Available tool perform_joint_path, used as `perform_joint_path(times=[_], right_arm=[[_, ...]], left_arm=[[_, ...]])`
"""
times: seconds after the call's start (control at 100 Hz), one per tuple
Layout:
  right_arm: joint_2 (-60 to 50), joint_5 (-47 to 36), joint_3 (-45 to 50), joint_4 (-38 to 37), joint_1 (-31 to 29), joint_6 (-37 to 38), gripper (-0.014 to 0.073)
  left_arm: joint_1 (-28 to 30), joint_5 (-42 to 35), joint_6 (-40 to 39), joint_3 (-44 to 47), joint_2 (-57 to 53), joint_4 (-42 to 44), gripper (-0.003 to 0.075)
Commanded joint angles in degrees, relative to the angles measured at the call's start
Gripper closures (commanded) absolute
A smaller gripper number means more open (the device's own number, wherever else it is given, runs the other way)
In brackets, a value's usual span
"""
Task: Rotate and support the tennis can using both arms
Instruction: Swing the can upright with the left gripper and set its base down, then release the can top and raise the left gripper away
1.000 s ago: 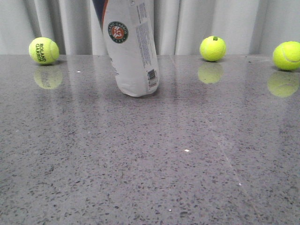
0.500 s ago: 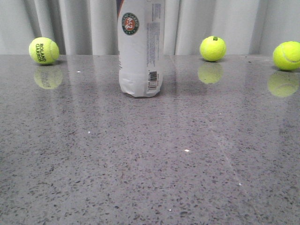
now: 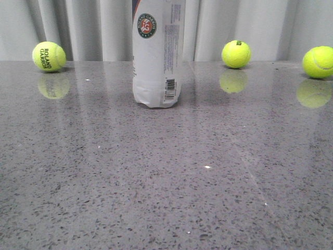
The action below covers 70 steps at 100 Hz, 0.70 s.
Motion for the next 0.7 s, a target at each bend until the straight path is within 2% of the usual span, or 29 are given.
perform_joint_path(times=[0.0, 0.06, 0.3, 0.69], right_arm=[[0.72, -4.64, -1.21, -0.66, -0.32, -0.18, 0.0662], [0.72, -4.64, -1.21, -0.66, -0.32, -0.18, 0.0662], [0.72, -4.64, -1.21, -0.66, -0.32, -0.18, 0.0662], [0.72, -4.64, -1.21, -0.66, -0.32, -0.18, 0.0662]], left_arm=[[-0.49, -4.24, 0.25, -1.61, -4.27, -2.23, 0.0669], [-0.59, -4.12, 0.25, -1.35, -5.01, -2.12, 0.0739], [-1.73, -6.04, 0.25, 5.63, -10.44, -1.83, 0.074], [-1.73, -20.53, 0.25, 32.4, -28.36, -1.74, 0.074]])
